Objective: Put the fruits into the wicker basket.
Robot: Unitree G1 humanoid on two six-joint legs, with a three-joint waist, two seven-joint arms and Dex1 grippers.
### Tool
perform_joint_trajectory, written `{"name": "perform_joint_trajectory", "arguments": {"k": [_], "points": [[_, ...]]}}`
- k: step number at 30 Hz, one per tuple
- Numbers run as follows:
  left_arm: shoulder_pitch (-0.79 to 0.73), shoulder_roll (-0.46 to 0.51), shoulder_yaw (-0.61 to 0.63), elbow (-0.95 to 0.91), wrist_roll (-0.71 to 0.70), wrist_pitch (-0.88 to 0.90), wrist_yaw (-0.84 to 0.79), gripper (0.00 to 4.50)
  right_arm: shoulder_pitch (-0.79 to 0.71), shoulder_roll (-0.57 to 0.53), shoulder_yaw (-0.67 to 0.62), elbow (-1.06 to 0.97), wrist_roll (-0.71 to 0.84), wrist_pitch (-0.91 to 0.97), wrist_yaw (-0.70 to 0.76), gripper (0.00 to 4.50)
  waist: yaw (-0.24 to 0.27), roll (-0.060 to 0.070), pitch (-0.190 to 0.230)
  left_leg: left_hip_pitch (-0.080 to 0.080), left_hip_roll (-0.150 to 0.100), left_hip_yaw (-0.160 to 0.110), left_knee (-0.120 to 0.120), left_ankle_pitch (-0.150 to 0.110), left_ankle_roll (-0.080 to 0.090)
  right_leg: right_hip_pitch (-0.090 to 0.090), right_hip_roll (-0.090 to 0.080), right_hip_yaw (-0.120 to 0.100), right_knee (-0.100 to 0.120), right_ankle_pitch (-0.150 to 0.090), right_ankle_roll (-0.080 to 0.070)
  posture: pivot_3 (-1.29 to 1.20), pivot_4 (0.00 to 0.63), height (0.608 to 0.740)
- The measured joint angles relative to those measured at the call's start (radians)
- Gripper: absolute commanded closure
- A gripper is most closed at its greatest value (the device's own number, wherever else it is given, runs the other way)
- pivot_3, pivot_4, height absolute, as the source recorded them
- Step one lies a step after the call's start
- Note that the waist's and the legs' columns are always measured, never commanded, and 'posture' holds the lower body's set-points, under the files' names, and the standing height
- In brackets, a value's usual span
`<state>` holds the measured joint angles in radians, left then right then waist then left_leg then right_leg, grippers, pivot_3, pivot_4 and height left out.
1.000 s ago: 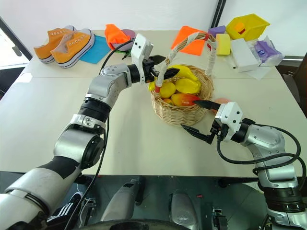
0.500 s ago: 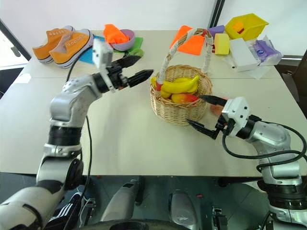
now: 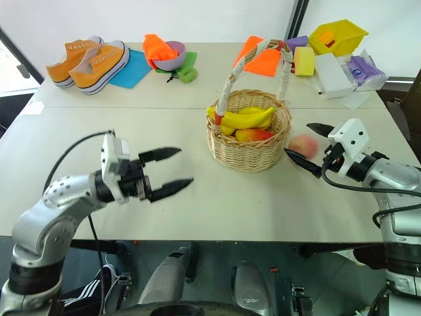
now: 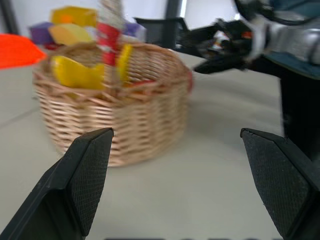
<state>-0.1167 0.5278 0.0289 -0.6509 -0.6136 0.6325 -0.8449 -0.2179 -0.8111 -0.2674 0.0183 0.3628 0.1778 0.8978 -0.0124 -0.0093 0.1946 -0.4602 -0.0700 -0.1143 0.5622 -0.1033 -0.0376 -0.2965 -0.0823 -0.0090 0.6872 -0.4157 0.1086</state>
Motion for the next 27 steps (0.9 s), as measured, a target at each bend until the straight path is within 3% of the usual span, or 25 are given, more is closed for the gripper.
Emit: {"name": "perform_joint_trajectory", "arguments": {"k": [12,20,24,27], "points": [[0.061,-0.021,-0.092,-0.040,0.016,-0.082,0.052,0.15,-0.132,0.021,0.100,0.269,-0.145,-0.042,-0.068,0.00,-0.001,0.000,0.000,0.000,0.000,0.001,-0.001,0.000,0.000,-0.001,0.000,0.000,0.000,0.000,0.000,0.00,0.150,0.740],[0.024,-0.001,-0.093,-0.039,0.016,-0.093,0.063,0.15,-0.160,0.043,0.113,0.302,-0.137,0.128,-0.096,0.00,0.000,0.000,0.000,0.000,0.000,0.001,-0.001,0.000,0.000,-0.001,0.000,0.000,0.000,0.000,0.000,0.00,0.150,0.740],[0.022,-0.008,-0.096,-0.038,0.016,-0.093,0.081,0.00,-0.159,0.048,0.103,0.286,-0.103,0.187,-0.088,1.09,0.000,0.000,0.000,0.000,0.000,0.001,-0.001,0.000,0.000,-0.001,0.000,0.000,0.000,0.000,0.000,0.00,0.150,0.740],[0.022,-0.008,-0.096,-0.038,0.016,-0.093,0.086,0.00,-0.154,0.050,0.093,0.259,-0.084,0.209,-0.090,1.28,0.000,0.000,0.000,0.000,0.000,0.001,-0.001,0.000,0.000,-0.001,0.000,0.000,0.000,0.000,0.000,0.00,0.150,0.740]]}}
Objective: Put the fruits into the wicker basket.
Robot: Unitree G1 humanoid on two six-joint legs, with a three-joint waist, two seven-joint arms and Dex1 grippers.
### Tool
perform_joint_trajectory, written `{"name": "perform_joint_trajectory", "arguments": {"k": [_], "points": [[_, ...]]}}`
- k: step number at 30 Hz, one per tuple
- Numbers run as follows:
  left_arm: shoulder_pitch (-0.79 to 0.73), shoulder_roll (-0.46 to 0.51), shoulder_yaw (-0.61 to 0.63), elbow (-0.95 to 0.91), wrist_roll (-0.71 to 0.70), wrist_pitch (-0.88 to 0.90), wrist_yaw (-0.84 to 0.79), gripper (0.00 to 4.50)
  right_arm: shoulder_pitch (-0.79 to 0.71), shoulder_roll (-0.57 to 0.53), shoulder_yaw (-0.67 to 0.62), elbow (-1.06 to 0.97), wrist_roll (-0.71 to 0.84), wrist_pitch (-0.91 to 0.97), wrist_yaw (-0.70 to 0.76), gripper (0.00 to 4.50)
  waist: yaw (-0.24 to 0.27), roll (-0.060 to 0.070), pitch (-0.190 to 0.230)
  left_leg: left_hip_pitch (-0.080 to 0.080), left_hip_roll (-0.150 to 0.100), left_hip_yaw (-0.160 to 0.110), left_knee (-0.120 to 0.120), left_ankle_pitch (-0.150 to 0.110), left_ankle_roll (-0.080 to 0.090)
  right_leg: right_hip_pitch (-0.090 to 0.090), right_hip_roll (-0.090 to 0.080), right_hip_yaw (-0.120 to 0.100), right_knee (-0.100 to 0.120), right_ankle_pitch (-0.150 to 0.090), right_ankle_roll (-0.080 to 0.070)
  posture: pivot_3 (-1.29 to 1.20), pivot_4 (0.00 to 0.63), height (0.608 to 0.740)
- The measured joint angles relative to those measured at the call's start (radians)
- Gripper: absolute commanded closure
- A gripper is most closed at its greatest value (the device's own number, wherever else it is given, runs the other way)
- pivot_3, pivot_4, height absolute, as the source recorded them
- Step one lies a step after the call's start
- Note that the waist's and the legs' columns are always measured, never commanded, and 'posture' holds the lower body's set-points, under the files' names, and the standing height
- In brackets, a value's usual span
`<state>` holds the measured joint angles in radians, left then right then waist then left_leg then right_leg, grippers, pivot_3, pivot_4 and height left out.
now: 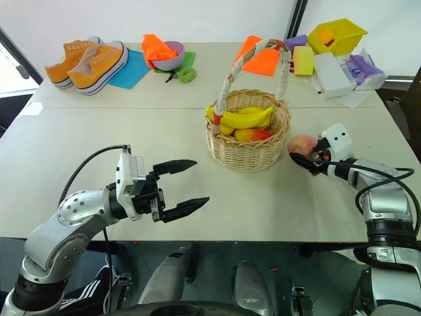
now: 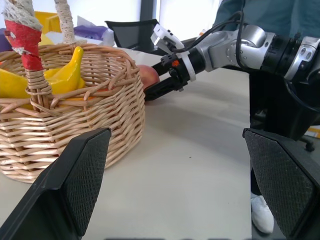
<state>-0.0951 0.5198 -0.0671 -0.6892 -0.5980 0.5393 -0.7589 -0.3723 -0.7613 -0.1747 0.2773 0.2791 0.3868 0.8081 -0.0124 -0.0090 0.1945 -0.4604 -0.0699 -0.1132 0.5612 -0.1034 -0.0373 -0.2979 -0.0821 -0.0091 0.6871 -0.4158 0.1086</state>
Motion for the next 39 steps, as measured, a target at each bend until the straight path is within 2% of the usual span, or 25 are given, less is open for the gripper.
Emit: {"name": "perform_joint_trajectory", "arguments": {"k": [9,13,16,21,24,30,32,33,39], "points": [[0.000,-0.001,0.000,0.002,0.000,-0.001,0.007,0.00,0.045,-0.041,-0.122,-0.151,0.102,0.050,0.023,1.28,0.003,0.000,0.000,-0.001,0.000,0.000,0.000,0.000,0.000,0.000,0.000,0.000,0.000,0.000,0.000,0.00,0.150,0.740],[-0.008,-0.011,0.005,0.018,-0.001,-0.009,0.023,0.00,0.054,-0.091,-0.197,-0.308,0.227,0.086,0.116,1.28,-0.002,0.001,0.000,-0.001,0.001,0.001,0.000,0.000,0.000,-0.001,0.000,0.000,0.000,0.000,0.000,0.00,0.150,0.740],[-0.016,-0.011,0.007,0.030,0.001,-0.027,0.024,0.00,0.010,-0.087,-0.208,-0.385,0.297,0.124,0.119,1.28,-0.002,0.001,0.000,-0.001,0.002,0.002,0.000,0.000,0.000,-0.001,0.000,0.000,-0.001,0.000,0.000,0.00,0.150,0.740],[-0.016,-0.010,0.008,0.055,0.009,-0.054,0.024,0.00,-0.022,-0.015,-0.111,-0.516,0.342,0.175,0.077,1.28,0.001,0.000,0.000,-0.002,0.001,0.001,0.000,-0.001,0.001,-0.002,0.000,0.001,-0.001,0.000,0.000,0.00,0.150,0.740],[-0.016,-0.010,0.017,0.072,0.026,-0.078,0.036,0.00,-0.064,0.043,-0.010,-0.496,0.247,0.133,0.002,1.28,0.001,0.000,0.000,-0.001,0.001,0.001,0.000,-0.001,0.001,-0.006,0.000,0.001,-0.001,0.000,0.000,0.00,0.150,0.740],[-0.017,-0.021,0.032,0.100,0.064,-0.116,0.070,0.00,-0.122,0.096,0.093,-0.417,0.119,0.063,-0.059,1.28,0.001,0.000,0.000,-0.002,0.000,0.001,-0.001,-0.001,0.001,-0.006,0.000,0.001,-0.001,0.000,0.000,0.00,0.150,0.740],[-0.015,-0.022,0.032,0.100,0.067,-0.117,0.075,0.00,-0.123,0.116,0.118,-0.393,0.089,0.044,-0.066,0.23,0.000,0.000,0.000,-0.001,0.001,0.001,-0.002,-0.001,0.001,-0.005,0.000,0.001,-0.001,0.000,0.000,0.00,0.150,0.740],[-0.014,-0.022,0.031,0.100,0.068,-0.117,0.077,0.00,-0.123,0.126,0.127,-0.379,0.081,0.041,-0.071,0.03,0.000,0.001,0.000,-0.002,0.000,0.001,-0.002,-0.001,0.001,-0.005,0.000,0.001,-0.001,0.000,0.000,0.00,0.150,0.740],[0.006,-0.022,0.033,0.100,0.077,-0.119,0.089,0.00,-0.120,0.133,0.098,-0.391,0.128,0.057,-0.045,0.03,0.000,0.001,0.000,-0.002,0.001,0.001,-0.002,-0.001,0.001,-0.005,0.000,0.001,0.000,0.000,0.000,0.00,0.150,0.740]]}}
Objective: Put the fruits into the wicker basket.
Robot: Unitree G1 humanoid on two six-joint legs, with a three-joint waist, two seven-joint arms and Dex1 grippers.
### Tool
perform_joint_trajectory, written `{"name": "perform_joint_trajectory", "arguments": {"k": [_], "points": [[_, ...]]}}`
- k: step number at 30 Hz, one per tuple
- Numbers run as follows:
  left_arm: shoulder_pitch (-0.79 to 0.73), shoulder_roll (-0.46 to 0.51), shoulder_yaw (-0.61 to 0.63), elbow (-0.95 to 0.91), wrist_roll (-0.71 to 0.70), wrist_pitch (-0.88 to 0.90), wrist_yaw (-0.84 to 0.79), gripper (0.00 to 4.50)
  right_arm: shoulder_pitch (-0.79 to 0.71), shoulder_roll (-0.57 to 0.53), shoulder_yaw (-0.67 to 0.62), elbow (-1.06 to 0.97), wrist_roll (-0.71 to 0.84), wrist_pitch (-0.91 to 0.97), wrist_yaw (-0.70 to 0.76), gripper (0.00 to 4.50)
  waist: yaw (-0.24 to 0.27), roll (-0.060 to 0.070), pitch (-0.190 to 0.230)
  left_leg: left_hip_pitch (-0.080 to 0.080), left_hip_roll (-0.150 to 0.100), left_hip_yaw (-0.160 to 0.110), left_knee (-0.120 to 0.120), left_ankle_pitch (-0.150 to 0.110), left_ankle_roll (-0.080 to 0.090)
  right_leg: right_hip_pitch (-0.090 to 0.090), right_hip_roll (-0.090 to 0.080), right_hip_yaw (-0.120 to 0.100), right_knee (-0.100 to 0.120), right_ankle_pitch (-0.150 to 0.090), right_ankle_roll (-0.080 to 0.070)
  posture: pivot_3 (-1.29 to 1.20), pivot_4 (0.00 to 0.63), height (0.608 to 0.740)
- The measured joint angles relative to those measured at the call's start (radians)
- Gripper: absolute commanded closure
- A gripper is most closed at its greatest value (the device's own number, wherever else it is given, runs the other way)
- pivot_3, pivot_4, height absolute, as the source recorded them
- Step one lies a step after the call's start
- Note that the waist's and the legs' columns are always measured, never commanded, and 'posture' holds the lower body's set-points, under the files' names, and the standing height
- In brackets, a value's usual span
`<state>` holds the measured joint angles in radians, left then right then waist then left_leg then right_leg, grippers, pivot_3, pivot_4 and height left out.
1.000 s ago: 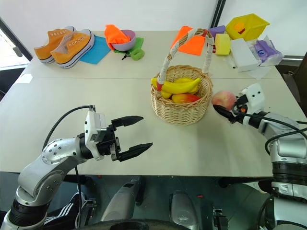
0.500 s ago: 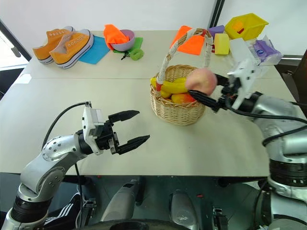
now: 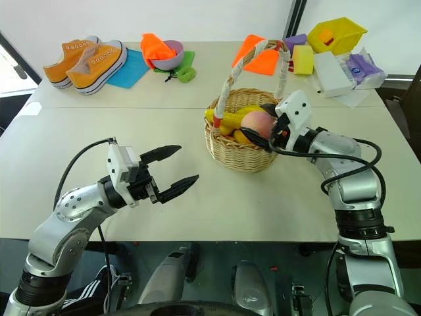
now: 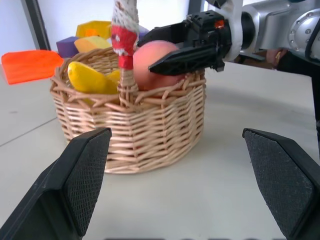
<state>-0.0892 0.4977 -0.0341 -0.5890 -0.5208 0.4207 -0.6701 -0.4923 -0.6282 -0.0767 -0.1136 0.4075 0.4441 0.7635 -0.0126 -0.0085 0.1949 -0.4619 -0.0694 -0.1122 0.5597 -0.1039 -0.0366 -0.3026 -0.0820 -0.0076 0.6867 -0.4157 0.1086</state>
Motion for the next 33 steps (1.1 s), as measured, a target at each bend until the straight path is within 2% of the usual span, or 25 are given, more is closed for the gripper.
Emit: {"name": "perform_joint_trajectory", "arguments": {"k": [7,11,16,25,32,33], "points": [[0.002,0.000,0.002,0.000,0.007,-0.001,0.003,0.00,0.012,-0.042,-0.111,-0.065,0.142,0.062,0.063,0.03,0.002,0.000,0.000,0.000,0.000,0.000,0.000,0.000,0.000,0.000,0.000,0.000,0.000,0.000,0.000,0.00,0.150,0.740],[-0.002,0.000,0.009,0.000,0.008,-0.003,0.002,0.00,0.009,-0.064,-0.144,-0.045,0.156,0.066,0.059,0.03,0.000,0.000,0.000,0.000,0.000,0.000,0.000,0.000,0.000,0.000,0.000,0.000,0.000,0.000,0.000,0.00,0.150,0.740],[-0.016,-0.012,0.011,0.017,0.009,-0.018,0.001,0.00,-0.051,-0.070,-0.136,0.152,0.021,-0.061,-0.017,0.03,-0.001,0.000,0.000,0.000,0.000,0.001,0.000,0.000,0.000,0.000,0.000,0.000,0.000,0.000,0.000,0.00,0.150,0.740],[-0.085,-0.072,0.011,0.055,0.047,-0.057,0.053,0.00,-0.256,0.102,-0.064,0.544,-0.133,-0.321,-0.115,0.03,-0.007,0.000,0.000,0.000,0.000,0.002,0.000,0.003,-0.004,0.001,0.001,0.000,0.000,0.000,0.000,0.00,0.150,0.740],[-0.076,-0.079,0.013,0.057,0.080,-0.060,0.103,0.00,-0.399,0.146,-0.063,0.798,-0.194,-0.479,-0.148,0.03,-0.004,0.000,0.000,0.000,0.000,0.001,0.000,0.003,-0.004,0.001,0.001,0.000,0.001,0.000,0.000,0.00,0.150,0.740],[-0.072,-0.080,0.013,0.057,0.083,-0.060,0.108,0.00,-0.404,0.149,-0.063,0.818,-0.197,-0.488,-0.145,0.27,-0.004,0.000,0.000,0.000,0.000,0.001,0.000,0.003,-0.004,0.001,0.001,0.000,0.001,0.000,0.000,0.00,0.150,0.740]]}}
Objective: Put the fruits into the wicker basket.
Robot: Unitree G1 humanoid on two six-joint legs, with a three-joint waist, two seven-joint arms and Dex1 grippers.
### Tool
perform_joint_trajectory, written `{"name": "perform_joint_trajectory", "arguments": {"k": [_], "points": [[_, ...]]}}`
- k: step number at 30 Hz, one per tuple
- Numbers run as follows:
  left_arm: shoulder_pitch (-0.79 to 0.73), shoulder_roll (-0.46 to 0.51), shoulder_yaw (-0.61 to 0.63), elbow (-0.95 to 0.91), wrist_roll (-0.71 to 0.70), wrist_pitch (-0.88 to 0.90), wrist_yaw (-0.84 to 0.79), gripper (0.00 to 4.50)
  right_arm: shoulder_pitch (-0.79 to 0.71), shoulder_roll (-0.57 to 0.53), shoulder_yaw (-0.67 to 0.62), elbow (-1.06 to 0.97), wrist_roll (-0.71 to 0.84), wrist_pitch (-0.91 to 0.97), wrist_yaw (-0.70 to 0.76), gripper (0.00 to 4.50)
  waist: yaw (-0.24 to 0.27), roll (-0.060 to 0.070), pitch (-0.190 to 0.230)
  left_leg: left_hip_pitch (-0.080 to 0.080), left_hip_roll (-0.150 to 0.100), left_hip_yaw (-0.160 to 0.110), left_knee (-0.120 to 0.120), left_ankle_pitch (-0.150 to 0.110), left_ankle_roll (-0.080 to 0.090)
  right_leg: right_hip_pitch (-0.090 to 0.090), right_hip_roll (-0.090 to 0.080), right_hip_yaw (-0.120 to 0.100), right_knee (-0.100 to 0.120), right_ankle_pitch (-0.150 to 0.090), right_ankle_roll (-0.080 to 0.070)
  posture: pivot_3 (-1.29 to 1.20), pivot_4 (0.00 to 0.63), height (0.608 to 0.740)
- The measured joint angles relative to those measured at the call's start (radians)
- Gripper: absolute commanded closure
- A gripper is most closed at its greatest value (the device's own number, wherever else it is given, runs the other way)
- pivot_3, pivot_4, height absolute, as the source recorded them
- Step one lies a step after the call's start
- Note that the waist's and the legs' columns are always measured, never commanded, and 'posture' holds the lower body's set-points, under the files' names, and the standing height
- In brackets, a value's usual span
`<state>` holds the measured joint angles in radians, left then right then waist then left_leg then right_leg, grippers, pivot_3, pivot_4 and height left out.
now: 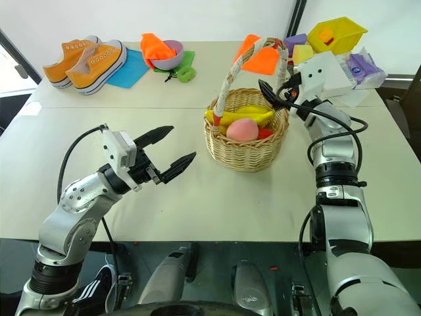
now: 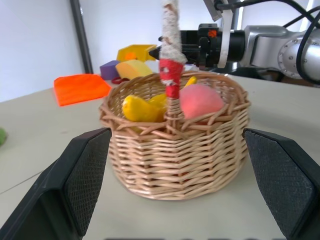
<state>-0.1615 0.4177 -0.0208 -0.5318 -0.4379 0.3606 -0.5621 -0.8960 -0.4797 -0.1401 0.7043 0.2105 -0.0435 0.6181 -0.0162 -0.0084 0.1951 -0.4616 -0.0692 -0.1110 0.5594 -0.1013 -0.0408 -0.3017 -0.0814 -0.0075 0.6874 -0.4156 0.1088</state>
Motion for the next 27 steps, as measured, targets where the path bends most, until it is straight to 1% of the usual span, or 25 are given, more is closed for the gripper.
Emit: {"name": "perform_joint_trajectory", "arguments": {"k": [2,7,10,13,17,21,27], "points": [[0.005,-0.005,0.000,0.000,0.006,0.000,0.006,0.00,-0.010,0.003,-0.002,0.033,-0.001,-0.016,0.009,0.88,-0.001,0.000,0.000,0.000,0.000,0.000,0.000,0.000,0.000,0.000,0.000,0.000,0.000,0.000,0.000,0.00,0.150,0.740],[0.010,-0.007,-0.002,-0.001,0.015,0.000,0.016,0.00,-0.013,0.001,-0.002,0.052,-0.010,-0.033,0.014,3.37,-0.002,0.000,0.000,0.000,0.000,0.000,0.000,0.000,0.000,0.000,0.000,0.000,0.001,0.000,0.000,0.00,0.150,0.740],[0.010,-0.008,-0.003,-0.002,0.015,0.000,0.019,0.00,-0.006,-0.008,-0.003,0.040,-0.011,-0.029,0.019,3.37,-0.002,0.000,0.000,0.000,0.000,0.000,0.000,0.000,0.000,0.000,0.000,0.000,0.001,0.000,0.000,0.00,0.150,0.740],[0.013,-0.010,-0.004,-0.002,0.015,0.000,0.020,0.00,0.036,-0.036,-0.032,-0.018,0.005,0.009,0.011,3.37,0.008,0.000,0.000,0.000,-0.001,-0.001,0.000,0.000,0.000,0.000,0.000,0.000,0.001,0.000,0.000,0.00,0.150,0.740],[0.012,-0.019,-0.007,0.000,0.014,-0.002,0.018,0.00,0.126,-0.127,-0.095,-0.123,0.010,0.069,-0.057,3.37,0.014,0.000,0.000,-0.001,-0.001,0.000,0.000,-0.002,0.003,0.000,-0.001,0.000,0.001,0.000,0.000,0.00,0.150,0.740],[-0.002,-0.037,-0.029,0.013,0.014,-0.005,0.005,0.00,0.202,-0.206,-0.191,-0.183,0.016,0.116,-0.128,3.37,0.006,0.000,0.000,0.000,-0.001,0.000,0.000,-0.002,0.003,0.000,-0.001,0.000,0.001,0.000,0.000,0.00,0.150,0.740],[-0.054,-0.047,-0.044,0.064,0.014,-0.021,-0.020,0.00,0.332,-0.225,-0.244,-0.329,0.051,0.168,-0.146,3.37,-0.003,0.000,0.000,0.000,0.000,0.001,0.000,-0.002,0.003,0.000,0.000,0.000,0.001,0.000,0.000,0.00,0.150,0.740]]}}
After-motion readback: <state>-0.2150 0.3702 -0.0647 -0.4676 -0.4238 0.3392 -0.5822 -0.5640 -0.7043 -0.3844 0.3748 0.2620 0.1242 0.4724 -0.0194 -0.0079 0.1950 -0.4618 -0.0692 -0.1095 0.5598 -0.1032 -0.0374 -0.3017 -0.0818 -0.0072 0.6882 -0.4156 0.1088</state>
